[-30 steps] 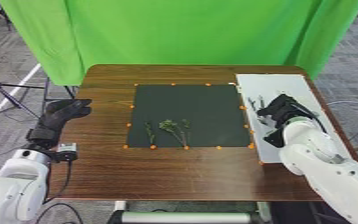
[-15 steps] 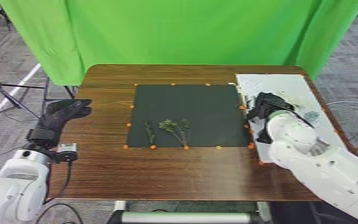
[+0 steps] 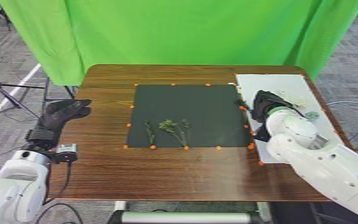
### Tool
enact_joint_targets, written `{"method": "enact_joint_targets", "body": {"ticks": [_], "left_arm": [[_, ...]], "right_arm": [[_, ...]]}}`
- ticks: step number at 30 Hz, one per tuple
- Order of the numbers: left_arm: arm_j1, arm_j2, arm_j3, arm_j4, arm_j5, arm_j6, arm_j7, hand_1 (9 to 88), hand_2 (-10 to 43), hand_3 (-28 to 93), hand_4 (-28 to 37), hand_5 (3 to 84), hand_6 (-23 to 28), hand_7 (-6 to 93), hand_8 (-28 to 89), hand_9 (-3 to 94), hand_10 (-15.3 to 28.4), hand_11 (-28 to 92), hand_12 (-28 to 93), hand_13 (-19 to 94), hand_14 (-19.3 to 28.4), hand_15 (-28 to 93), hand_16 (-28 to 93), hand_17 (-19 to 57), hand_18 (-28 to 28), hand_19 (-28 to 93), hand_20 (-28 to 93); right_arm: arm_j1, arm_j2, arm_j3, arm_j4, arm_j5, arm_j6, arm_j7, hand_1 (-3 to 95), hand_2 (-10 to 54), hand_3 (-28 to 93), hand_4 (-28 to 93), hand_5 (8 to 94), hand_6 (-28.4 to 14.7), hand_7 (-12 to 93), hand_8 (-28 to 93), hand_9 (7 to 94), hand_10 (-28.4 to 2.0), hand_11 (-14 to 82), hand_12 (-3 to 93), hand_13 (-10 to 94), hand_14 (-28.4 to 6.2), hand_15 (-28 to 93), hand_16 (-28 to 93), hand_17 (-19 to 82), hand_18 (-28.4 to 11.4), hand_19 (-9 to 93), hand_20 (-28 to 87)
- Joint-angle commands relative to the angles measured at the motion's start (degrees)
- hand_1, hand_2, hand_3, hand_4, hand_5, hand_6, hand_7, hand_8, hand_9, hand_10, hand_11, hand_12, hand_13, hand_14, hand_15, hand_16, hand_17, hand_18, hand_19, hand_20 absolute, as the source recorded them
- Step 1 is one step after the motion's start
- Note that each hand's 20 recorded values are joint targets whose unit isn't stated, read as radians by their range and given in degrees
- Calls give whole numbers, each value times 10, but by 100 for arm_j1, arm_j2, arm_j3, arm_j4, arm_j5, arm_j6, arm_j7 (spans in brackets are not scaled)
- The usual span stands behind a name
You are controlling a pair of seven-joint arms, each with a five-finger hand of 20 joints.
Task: Arrange flowers
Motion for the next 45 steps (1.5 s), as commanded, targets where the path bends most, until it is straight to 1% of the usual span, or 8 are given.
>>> {"method": "enact_joint_targets", "body": {"ticks": [1, 10, 21, 25, 29, 33, 38, 45], "left_arm": [[55, -52, -32, -56, 19, -37, -59, 314, 110, 600, -239, 505, 62, 150, -77, 515, 167, 225, 82, 407, 201, 212, -48, 51, 133, 199, 122], [38, -32, -35, -55, 15, -39, -65, 315, 113, 597, -239, 505, 62, 150, -77, 515, 167, 226, 81, 406, 201, 212, -49, 51, 132, 199, 122], [56, 4, -65, -84, 19, -64, -127, 313, 113, 600, -239, 504, 61, 150, -77, 514, 168, 225, 81, 407, 201, 213, -49, 50, 133, 200, 122], [106, 22, -116, -119, 15, -87, -199, 312, 112, 601, -238, 505, 62, 149, -77, 514, 168, 224, 81, 406, 201, 212, -48, 50, 133, 200, 122], [186, 51, -204, -179, 20, -119, -280, 312, 112, 602, -238, 504, 63, 148, -77, 513, 168, 224, 81, 402, 201, 212, -48, 46, 135, 200, 122], [250, 63, -244, -232, 32, -124, -336, 311, 111, 601, -238, 503, 63, 146, -76, 512, 168, 223, 81, 401, 201, 211, -48, 46, 135, 198, 121], [256, 48, -239, -231, 34, -179, -371, 310, 110, 601, -237, 501, 64, 143, -75, 511, 168, 223, 81, 400, 200, 210, -47, 45, 135, 198, 122], [204, 65, -239, -231, 42, -237, -408, 309, 111, 600, -238, 500, 64, 143, -74, 511, 170, 222, 81, 400, 201, 210, -47, 44, 136, 199, 121]], "right_arm": [[-501, -4, -139, 84, 415, 460, 52, 668, -95, 503, -13, 750, -45, 275, 222, 883, -106, 220, 542, 934, -13, 519, 360, 677, -76, 889, 458], [-509, 145, 217, -148, 435, 1584, -105, 638, -95, 538, 51, 744, -64, 374, 151, 882, -116, 287, 525, 937, -5, 578, 333, 698, -77, 924, 452], [-619, 275, 939, -780, 805, 1660, -92, 639, -95, 535, 55, 747, -66, 385, 131, 885, -118, 290, 512, 937, -4, 581, 319, 706, -68, 926, 432], [-756, 286, 1209, -1121, 1444, 1564, -48, 638, -95, 534, 58, 757, -69, 376, 119, 895, -117, 277, 490, 937, -6, 570, 296, 723, -51, 905, 402], [-909, 232, 1454, -1284, 2815, 1584, -33, 645, -95, 520, 78, 769, -72, 365, 105, 909, -117, 261, 462, 937, -9, 570, 256, 742, -40, 880, 378], [-969, 211, 1535, -1240, 4540, 1981, 5, 658, -95, 496, 99, 774, -76, 362, 98, 918, -120, 251, 436, 937, -14, 564, 221, 760, -31, 852, 362], [-996, 243, 1214, -1270, 5108, 2588, -13, 671, -95, 475, 106, 774, -79, 367, 89, 923, -125, 234, 413, 937, -16, 547, 204, 769, -27, 828, 357], [-947, 291, 847, -1323, 5301, 2654, 12, 688, -95, 461, 96, 768, -80, 377, 77, 930, -124, 197, 395, 937, -17, 519, 193, 775, -22, 798, 362]]}}
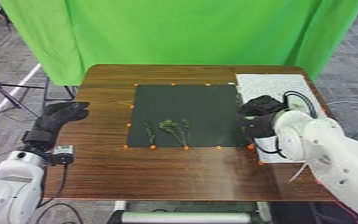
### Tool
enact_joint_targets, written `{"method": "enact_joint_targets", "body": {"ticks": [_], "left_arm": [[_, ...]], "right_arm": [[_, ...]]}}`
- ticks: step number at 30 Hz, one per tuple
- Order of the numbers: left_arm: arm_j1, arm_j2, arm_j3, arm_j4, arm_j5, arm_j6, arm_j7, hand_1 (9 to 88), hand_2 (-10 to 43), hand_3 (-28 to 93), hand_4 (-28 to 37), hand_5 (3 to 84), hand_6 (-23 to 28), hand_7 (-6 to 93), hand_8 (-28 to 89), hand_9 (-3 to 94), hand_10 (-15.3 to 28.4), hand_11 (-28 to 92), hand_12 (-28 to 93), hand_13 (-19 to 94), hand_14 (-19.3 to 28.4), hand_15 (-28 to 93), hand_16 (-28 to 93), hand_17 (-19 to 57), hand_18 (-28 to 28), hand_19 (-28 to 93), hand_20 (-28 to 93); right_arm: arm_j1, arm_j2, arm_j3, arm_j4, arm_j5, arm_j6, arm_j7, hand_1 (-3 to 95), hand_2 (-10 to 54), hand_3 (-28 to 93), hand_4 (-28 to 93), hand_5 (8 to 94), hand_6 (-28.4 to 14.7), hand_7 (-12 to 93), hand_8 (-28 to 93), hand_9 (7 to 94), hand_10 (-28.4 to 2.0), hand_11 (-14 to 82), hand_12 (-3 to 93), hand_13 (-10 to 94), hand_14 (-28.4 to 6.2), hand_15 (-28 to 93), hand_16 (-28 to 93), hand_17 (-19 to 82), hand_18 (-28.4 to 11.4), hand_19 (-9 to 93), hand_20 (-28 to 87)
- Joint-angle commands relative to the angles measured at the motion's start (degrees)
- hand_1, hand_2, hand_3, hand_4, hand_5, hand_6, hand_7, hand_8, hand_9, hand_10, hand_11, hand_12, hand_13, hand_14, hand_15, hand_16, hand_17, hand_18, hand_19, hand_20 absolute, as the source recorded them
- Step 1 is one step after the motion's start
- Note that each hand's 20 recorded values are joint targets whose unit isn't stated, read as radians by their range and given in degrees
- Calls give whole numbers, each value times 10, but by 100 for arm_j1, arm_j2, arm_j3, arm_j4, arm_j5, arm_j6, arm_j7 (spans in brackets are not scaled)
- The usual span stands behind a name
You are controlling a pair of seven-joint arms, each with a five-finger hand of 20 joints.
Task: Arrange flowers
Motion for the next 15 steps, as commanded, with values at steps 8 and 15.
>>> {"method": "enact_joint_targets", "body": {"ticks": [8, 15], "left_arm": [[45, 2, -53, -52, 25, -121, -97, 310, 111, 598, -236, 500, 64, 142, -75, 510, 171, 221, 81, 400, 201, 210, -47, 44, 136, 199, 121], [56, -12, -55, -62, 31, -168, -135, 309, 110, 599, -235, 501, 64, 142, -75, 511, 170, 222, 82, 398, 201, 209, -46, 42, 136, 201, 121]], "right_arm": [[8, 62, -549, -103, 160, -61, 77, 686, -95, 470, 78, 763, -76, 382, 73, 935, -123, 158, 386, 937, -17, 499, 194, 776, -24, 772, 385], [7, 46, -577, -102, 477, -12, 87, 693, -95, 463, 65, 760, -74, 374, 82, 936, -120, 140, 385, 937, -18, 488, 199, 775, -26, 755, 400]]}}
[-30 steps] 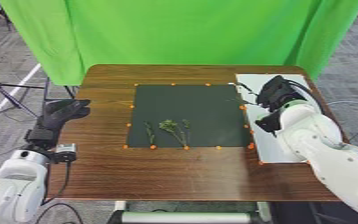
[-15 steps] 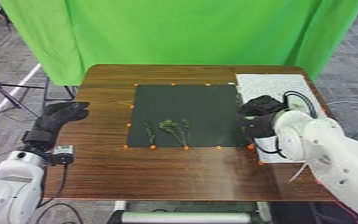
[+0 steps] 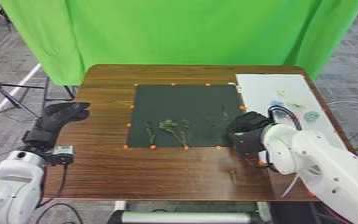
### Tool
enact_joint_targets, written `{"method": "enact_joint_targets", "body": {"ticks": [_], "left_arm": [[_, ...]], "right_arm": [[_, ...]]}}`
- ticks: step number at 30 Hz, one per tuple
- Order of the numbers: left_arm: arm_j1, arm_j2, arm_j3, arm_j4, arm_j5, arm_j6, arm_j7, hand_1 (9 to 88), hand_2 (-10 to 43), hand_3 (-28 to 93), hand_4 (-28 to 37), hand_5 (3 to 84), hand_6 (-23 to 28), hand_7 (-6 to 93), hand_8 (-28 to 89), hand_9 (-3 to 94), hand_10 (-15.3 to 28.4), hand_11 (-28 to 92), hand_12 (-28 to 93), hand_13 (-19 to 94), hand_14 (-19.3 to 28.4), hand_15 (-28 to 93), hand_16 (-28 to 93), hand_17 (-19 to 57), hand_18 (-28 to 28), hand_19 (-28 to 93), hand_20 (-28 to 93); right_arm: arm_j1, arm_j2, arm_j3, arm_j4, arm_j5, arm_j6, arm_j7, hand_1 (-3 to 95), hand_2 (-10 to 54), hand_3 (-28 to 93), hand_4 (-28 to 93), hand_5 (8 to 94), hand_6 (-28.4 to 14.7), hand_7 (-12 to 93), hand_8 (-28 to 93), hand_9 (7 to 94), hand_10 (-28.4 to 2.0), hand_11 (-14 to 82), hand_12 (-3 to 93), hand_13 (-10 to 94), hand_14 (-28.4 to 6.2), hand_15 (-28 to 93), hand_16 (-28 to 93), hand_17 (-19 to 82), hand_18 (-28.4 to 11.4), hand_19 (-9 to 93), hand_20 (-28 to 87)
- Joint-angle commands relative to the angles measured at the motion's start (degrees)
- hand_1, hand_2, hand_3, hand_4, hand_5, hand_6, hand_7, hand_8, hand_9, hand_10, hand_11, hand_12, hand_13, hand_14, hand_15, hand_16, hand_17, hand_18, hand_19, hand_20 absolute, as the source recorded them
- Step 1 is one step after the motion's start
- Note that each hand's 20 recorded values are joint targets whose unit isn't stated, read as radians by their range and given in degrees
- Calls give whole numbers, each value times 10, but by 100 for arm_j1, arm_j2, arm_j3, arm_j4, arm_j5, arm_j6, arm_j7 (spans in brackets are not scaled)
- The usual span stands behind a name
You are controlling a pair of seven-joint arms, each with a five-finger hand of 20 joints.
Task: Arrange flowers
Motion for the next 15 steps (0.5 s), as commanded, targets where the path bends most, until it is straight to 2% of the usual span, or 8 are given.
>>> {"method": "enact_joint_targets", "body": {"ticks": [1, 7, 15], "left_arm": [[61, -29, -53, -58, 25, -128, -115, 309, 110, 599, -235, 500, 64, 142, -75, 511, 170, 222, 82, 398, 201, 209, -46, 42, 136, 201, 121], [61, -36, -72, -66, 24, -176, -170, 309, 110, 598, -234, 500, 65, 141, -74, 511, 170, 223, 82, 398, 203, 210, -45, 41, 137, 201, 121], [12, -46, -68, -63, 41, -309, -235, 308, 109, 599, -235, 498, 65, 140, -73, 510, 172, 221, 82, 396, 204, 213, -43, 38, 138, 202, 120]], "right_arm": [[20, 12, -47, -50, 455, 153, 21, 693, -95, 463, 62, 758, -72, 374, 85, 936, -119, 138, 387, 937, -18, 486, 199, 775, -26, 752, 402], [118, -42, -220, -50, 747, 246, 2, 699, -95, 455, 50, 750, -71, 372, 93, 936, -119, 130, 391, 937, -18, 475, 202, 774, -27, 741, 413], [214, -160, -340, 24, 866, 375, -28, 695, -95, 460, 40, 743, -71, 374, 96, 933, -120, 123, 391, 937, -19, 466, 205, 773, -27, 728, 425]]}}
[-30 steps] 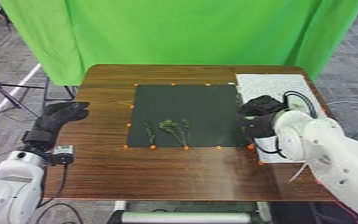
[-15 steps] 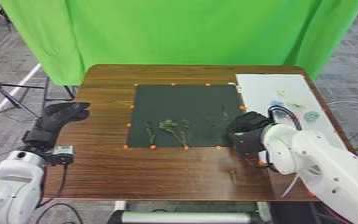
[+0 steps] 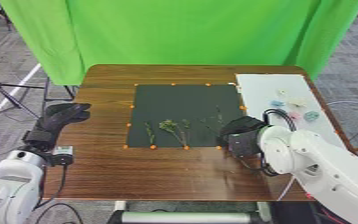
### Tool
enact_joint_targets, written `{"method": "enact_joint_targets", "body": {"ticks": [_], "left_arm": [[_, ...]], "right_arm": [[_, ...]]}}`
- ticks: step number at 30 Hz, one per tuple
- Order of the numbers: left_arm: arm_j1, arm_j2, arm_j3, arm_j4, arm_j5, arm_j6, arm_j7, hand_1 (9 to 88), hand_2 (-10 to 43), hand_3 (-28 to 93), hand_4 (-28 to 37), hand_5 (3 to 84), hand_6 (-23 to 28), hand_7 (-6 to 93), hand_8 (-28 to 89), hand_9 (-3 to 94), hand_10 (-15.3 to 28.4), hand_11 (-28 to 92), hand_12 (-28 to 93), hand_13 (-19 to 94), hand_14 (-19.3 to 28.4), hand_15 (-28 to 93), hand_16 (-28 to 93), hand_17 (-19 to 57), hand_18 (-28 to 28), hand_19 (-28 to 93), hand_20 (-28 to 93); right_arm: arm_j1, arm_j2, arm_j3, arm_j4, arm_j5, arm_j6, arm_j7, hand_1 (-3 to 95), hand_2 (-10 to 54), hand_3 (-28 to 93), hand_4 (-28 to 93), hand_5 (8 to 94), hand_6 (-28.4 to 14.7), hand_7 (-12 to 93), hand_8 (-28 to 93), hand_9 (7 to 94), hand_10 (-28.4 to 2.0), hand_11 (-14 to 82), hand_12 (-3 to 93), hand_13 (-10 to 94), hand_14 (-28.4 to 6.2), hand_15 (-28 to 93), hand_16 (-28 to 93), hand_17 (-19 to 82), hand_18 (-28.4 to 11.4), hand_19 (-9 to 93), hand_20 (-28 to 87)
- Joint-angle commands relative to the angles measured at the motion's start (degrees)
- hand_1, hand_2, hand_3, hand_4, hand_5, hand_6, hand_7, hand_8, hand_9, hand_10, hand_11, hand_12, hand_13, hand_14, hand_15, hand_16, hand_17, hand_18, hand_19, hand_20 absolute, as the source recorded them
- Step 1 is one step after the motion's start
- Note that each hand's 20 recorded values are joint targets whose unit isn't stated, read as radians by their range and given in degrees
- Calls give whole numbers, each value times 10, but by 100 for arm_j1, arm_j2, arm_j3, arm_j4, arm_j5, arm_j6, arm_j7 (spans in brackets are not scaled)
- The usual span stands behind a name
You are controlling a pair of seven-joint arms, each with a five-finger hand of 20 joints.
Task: Arrange flowers
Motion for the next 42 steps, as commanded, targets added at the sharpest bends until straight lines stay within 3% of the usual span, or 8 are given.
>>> {"method": "enact_joint_targets", "body": {"ticks": [1, 33, 37, 42], "left_arm": [[2, -37, -22, -42, 37, -187, -122, 309, 109, 597, -236, 497, 65, 140, -73, 510, 172, 221, 82, 396, 205, 214, -43, 38, 138, 202, 120], [27, -58, -123, -91, 65, -423, -308, 306, 109, 599, -235, 486, 66, 140, -73, 497, 169, 221, 82, 386, 206, 223, -37, 18, 153, 224, 128], [17, -47, -117, -86, 61, -437, -318, 306, 108, 599, -234, 486, 66, 139, -73, 495, 170, 221, 83, 386, 207, 222, -37, 17, 154, 226, 128], [7, -45, -119, -86, 66, -466, -334, 307, 109, 597, -234, 485, 66, 139, -73, 495, 170, 222, 83, 385, 207, 222, -36, 16, 154, 226, 128]], "right_arm": [[50, -150, -110, 40, 155, 167, 2, 694, -95, 460, 38, 742, -71, 374, 97, 933, -119, 123, 390, 937, -20, 465, 205, 773, -27, 726, 426], [21, -11, -342, -25, 229, 124, 90, 607, -95, 455, 38, 675, -86, 326, 161, 877, -140, 198, 336, 937, -28, 420, 231, 771, -30, 680, 478], [33, 14, -362, -35, 247, 100, 104, 599, -95, 459, 30, 675, -91, 248, 176, 873, -140, 199, 329, 937, -28, 414, 238, 771, -30, 671, 496], [22, 31, -362, -55, 249, 73, 113, 596, -95, 454, 32, 678, -92, 228, 178, 869, -141, 192, 328, 937, -29, 411, 238, 769, -30, 666, 499]]}}
